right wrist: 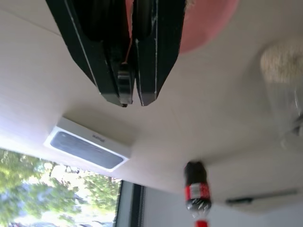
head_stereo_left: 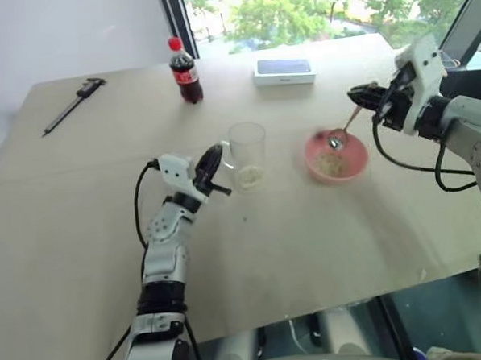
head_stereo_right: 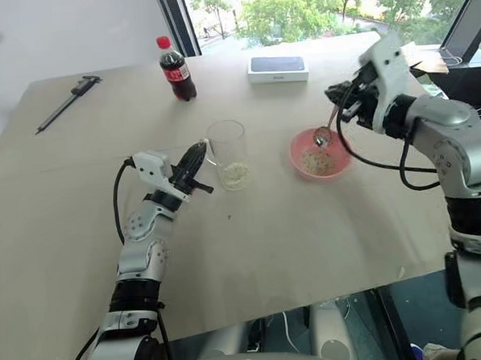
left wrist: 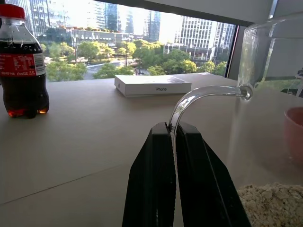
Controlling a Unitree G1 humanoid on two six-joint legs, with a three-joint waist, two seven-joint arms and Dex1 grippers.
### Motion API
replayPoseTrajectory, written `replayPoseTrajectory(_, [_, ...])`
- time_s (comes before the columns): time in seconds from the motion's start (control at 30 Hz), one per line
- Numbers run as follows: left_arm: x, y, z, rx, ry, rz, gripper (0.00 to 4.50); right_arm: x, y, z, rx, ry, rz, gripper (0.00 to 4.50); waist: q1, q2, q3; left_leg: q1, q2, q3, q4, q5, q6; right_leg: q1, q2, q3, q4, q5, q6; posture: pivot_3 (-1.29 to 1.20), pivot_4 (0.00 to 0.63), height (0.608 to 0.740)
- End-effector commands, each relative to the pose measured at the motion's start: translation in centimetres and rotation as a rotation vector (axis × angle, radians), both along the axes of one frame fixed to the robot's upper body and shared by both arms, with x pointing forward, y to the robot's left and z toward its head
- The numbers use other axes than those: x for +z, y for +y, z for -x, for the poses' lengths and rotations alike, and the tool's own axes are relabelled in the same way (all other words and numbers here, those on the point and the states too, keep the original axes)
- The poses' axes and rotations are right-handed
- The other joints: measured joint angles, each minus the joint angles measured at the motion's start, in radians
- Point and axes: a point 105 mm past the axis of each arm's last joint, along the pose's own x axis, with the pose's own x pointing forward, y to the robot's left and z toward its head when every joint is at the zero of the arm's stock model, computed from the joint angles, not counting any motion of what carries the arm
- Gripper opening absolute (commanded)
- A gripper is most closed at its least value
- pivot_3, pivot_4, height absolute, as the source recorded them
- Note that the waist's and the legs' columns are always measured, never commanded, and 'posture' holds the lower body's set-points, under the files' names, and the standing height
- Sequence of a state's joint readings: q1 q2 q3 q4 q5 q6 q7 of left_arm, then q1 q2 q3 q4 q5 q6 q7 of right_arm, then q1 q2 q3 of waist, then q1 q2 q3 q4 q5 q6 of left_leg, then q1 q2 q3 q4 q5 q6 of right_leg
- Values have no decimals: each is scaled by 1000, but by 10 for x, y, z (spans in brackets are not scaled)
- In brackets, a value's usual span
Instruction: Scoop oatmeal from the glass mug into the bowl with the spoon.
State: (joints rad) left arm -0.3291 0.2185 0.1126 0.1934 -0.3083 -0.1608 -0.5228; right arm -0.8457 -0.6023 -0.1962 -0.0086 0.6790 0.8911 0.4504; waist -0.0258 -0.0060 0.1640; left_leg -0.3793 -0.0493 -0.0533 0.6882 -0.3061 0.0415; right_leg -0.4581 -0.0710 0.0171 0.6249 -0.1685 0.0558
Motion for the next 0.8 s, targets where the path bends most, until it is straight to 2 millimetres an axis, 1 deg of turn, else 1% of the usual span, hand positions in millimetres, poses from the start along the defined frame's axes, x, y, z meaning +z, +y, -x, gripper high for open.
replayPoseTrajectory(0.03, [16,0,6,-3,-85,-20,69,50,10,12,86,-36,-248,0,-1,0,0,0,1,0,0,0,0,0,0,0,0,0,0,0,150,740])
replayPoseTrajectory(0.13, [18,-3,7,-9,-104,-19,69,63,33,16,182,19,-374,0,0,0,0,-1,1,-1,-1,0,0,-1,0,-1,0,0,0,0,150,740])
replayPoseTrajectory(0.2, [17,-7,7,-18,-113,-40,69,70,50,20,251,52,-425,0,5,0,0,-1,0,-2,-1,0,0,-1,0,-1,-1,0,0,0,150,740])
replayPoseTrajectory(0.27, [15,-9,6,-23,-118,-49,69,72,62,24,304,81,-443,0,11,0,0,-1,0,-2,-1,0,0,-1,-1,-1,-1,0,0,0,150,740])
replayPoseTrajectory(0.33, [15,-10,6,-23,-127,-60,69,64,74,26,331,112,-434,0,15,0,0,-2,-1,-2,0,0,0,-1,-1,-2,-1,0,0,0,150,740])
replayPoseTrajectory(0.4, [15,-10,5,-20,-136,-69,69,47,84,27,333,149,-368,0,16,0,0,-2,-1,-3,0,0,0,-1,-1,-2,-1,0,0,0,150,740])
replayPoseTrajectory(0.47, [16,-10,5,-14,-143,-64,69,33,90,27,326,177,-322,0,16,0,0,-2,-1,-3,0,0,0,0,-1,-3,-1,0,0,0,150,740])
replayPoseTrajectory(0.7, [16,-9,4,-4,-151,-43,69,12,109,38,379,171,-151,0,11,0,0,-2,-1,-3,0,0,0,-1,0,-3,0,0,0,0,150,740])
replayPoseTrajectory(0.77, [15,-10,5,-11,-154,-27,0,9,112,40,392,162,-132,732,11,0,0,-1,-1,-3,0,0,0,0,0,-3,0,0,0,0,150,740])
replayPoseTrajectory(0.8, [14,-10,5,-12,-154,-25,0,9,113,41,398,156,-133,985,11,0,0,-1,-1,-3,0,0,0,0,0,-3,0,0,0,0,150,740])
